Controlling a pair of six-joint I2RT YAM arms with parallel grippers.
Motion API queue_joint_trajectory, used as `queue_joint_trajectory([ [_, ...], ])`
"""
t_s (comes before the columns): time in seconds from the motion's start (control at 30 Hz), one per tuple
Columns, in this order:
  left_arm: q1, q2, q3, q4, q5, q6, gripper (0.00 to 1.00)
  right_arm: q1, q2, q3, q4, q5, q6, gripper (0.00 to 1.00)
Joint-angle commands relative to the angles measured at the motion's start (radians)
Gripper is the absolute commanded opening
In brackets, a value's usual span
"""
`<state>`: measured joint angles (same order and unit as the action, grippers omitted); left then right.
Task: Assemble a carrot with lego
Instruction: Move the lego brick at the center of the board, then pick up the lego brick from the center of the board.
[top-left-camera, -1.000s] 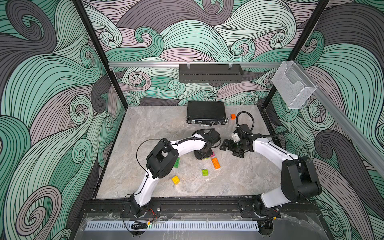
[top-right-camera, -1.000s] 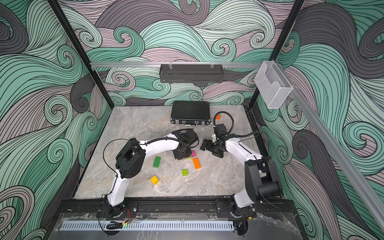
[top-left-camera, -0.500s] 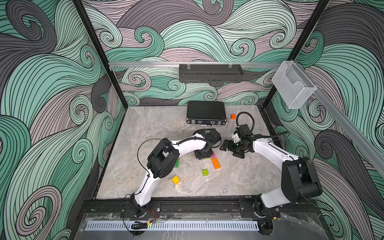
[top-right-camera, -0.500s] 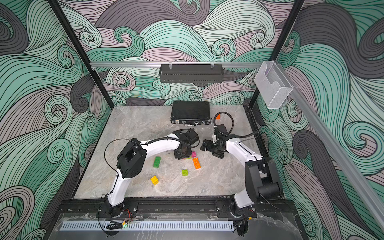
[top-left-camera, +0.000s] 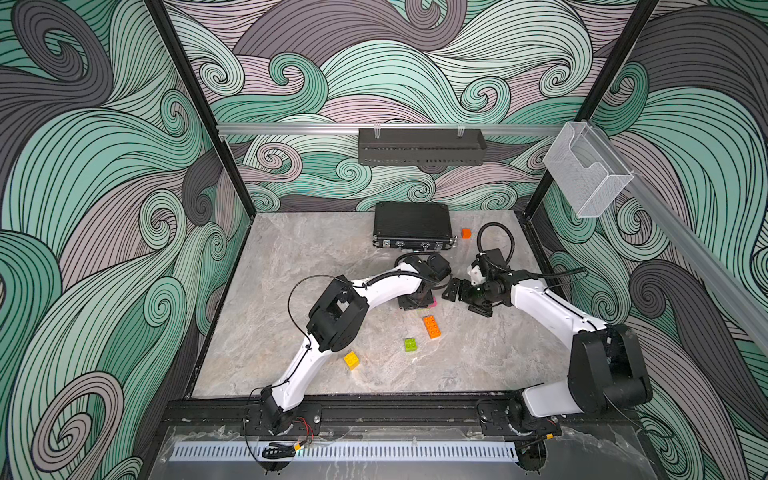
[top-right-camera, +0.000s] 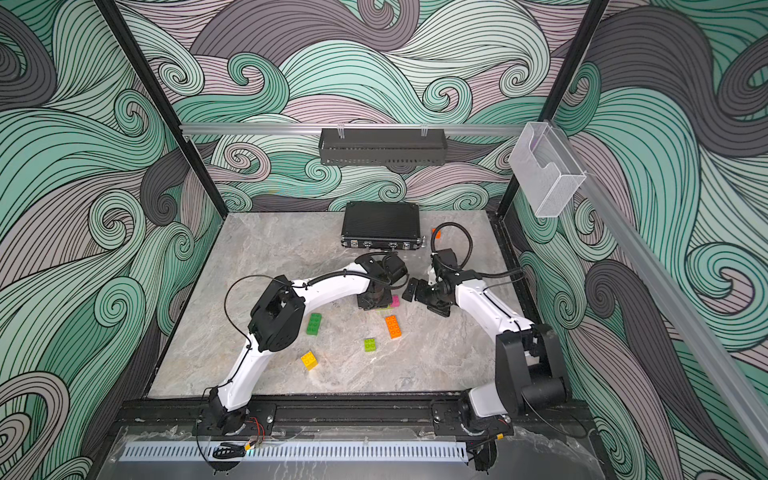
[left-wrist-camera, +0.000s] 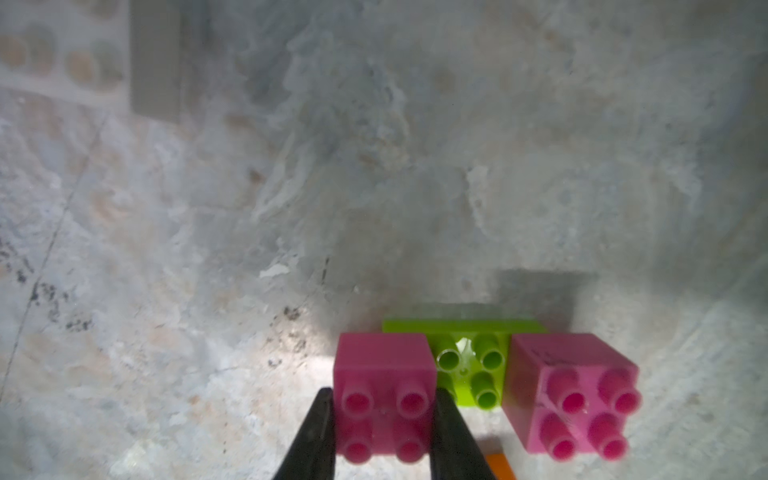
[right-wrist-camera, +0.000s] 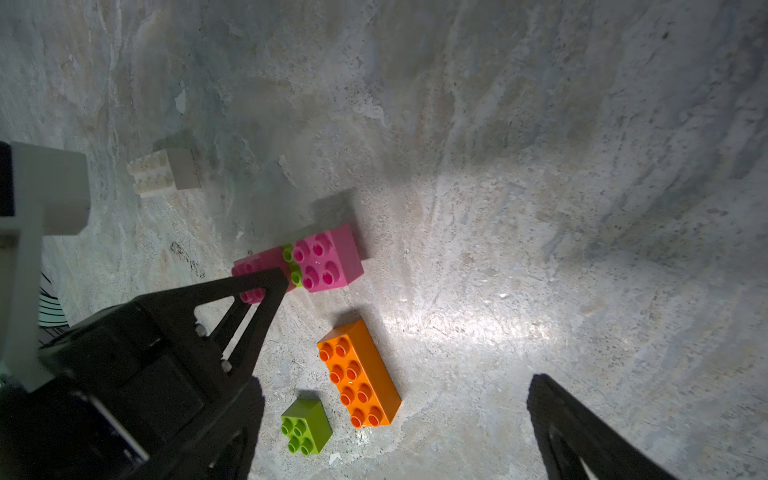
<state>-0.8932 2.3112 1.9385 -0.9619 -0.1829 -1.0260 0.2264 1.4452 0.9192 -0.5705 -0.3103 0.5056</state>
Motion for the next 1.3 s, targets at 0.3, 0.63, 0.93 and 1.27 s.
queue_joint_trajectory([
  [0.3, 0.024, 0.155, 0.152, -0.078, -0.018, 0.1, 0.39, -0.057, -0.075, -0.017, -0.059, 0.02, -0.013, 1.0],
  [0.63, 0.025, 0.089, 0.169, -0.067, -0.071, 0.129, 0.58, -0.061, -0.087, -0.023, -0.058, 0.017, -0.011, 1.0],
  [0.93, 0.026, -0.062, 0.091, -0.006, -0.106, 0.167, 0.7, -0.061, -0.131, -0.067, -0.059, -0.002, -0.003, 1.0],
  [1.27, 0.079, -0.378, -0.263, 0.101, -0.05, 0.203, 0.72, 0.102, -0.174, -0.119, -0.071, 0.028, 0.009, 1.0],
])
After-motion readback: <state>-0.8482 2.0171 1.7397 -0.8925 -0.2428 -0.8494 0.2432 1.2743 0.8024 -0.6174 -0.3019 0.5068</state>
